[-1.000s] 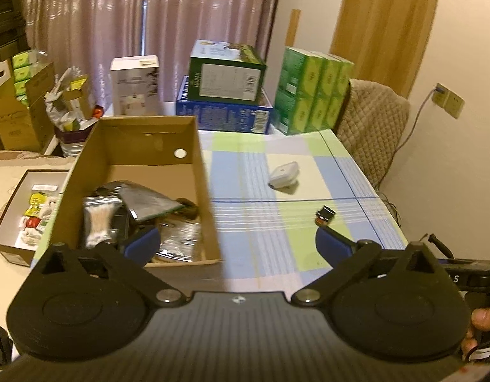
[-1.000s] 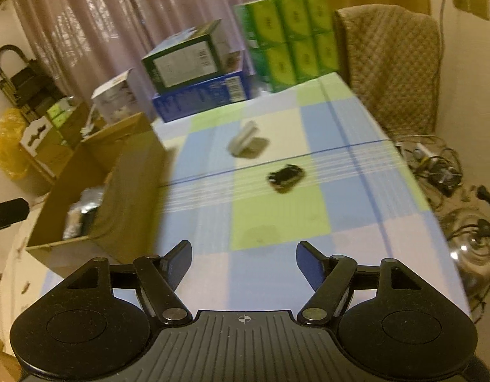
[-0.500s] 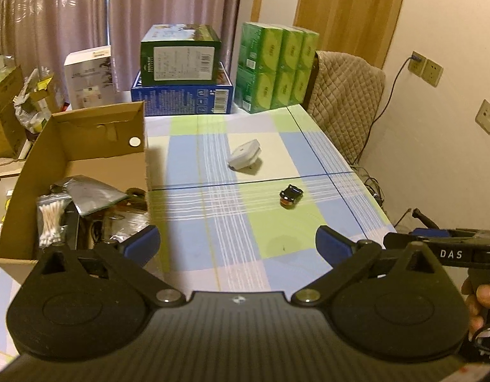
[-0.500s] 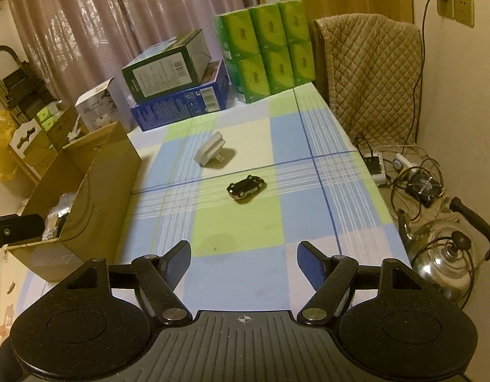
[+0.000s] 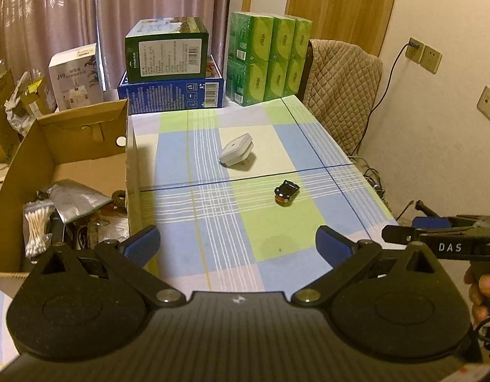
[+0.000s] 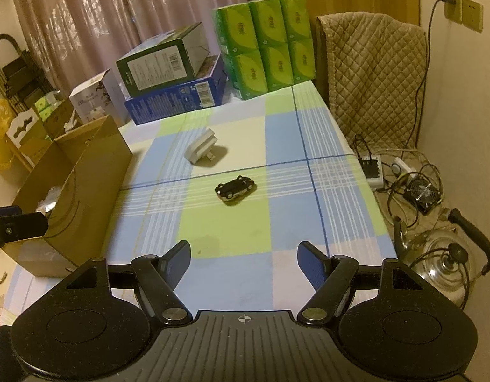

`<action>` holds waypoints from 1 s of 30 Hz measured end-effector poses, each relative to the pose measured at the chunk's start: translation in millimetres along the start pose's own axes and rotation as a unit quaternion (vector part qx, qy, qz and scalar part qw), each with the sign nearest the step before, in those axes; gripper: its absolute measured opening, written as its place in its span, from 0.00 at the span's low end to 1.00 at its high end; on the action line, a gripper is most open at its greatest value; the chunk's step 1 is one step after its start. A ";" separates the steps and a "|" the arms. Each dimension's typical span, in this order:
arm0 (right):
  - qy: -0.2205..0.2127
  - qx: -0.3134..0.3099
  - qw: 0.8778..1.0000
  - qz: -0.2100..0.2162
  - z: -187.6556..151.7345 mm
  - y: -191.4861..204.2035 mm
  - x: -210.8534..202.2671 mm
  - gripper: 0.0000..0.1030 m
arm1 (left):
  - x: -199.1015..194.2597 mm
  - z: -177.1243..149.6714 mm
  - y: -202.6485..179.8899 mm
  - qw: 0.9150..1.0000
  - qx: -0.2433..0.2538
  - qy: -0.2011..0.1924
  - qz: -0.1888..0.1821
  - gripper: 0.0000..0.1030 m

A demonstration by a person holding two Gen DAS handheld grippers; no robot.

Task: Organize objects
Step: 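Move both open tools away from the box toward the white plug and black toy car, then grasp the white square plug with the left tool while the right tool grasps the black toy car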

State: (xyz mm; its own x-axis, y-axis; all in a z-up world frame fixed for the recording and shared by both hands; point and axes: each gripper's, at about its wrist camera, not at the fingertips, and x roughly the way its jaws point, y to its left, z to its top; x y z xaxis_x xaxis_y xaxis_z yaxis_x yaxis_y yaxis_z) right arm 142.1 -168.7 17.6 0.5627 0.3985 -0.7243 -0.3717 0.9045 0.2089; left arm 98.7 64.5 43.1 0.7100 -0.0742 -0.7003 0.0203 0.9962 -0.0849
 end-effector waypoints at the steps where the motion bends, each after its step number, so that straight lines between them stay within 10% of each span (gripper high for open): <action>1: 0.001 -0.001 1.000 0.000 1.6 -0.7 2.2 0.69 | 1.7 0.6 -0.6 1.000 0.004 -0.001 0.002 0.99; 30: 0.023 -0.118 0.992 0.045 43.8 -20.0 111.3 0.69 | 102.6 41.8 15.1 0.999 0.036 0.018 0.013 0.99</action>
State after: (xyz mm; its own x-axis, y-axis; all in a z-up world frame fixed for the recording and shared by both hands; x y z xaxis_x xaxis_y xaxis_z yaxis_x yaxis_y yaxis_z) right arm 244.6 -135.8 -38.4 0.4873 0.4643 -0.7396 -0.5846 0.8026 0.1187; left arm 201.3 73.9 -0.5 0.6845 -0.0483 -0.7274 0.0529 0.9985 -0.0165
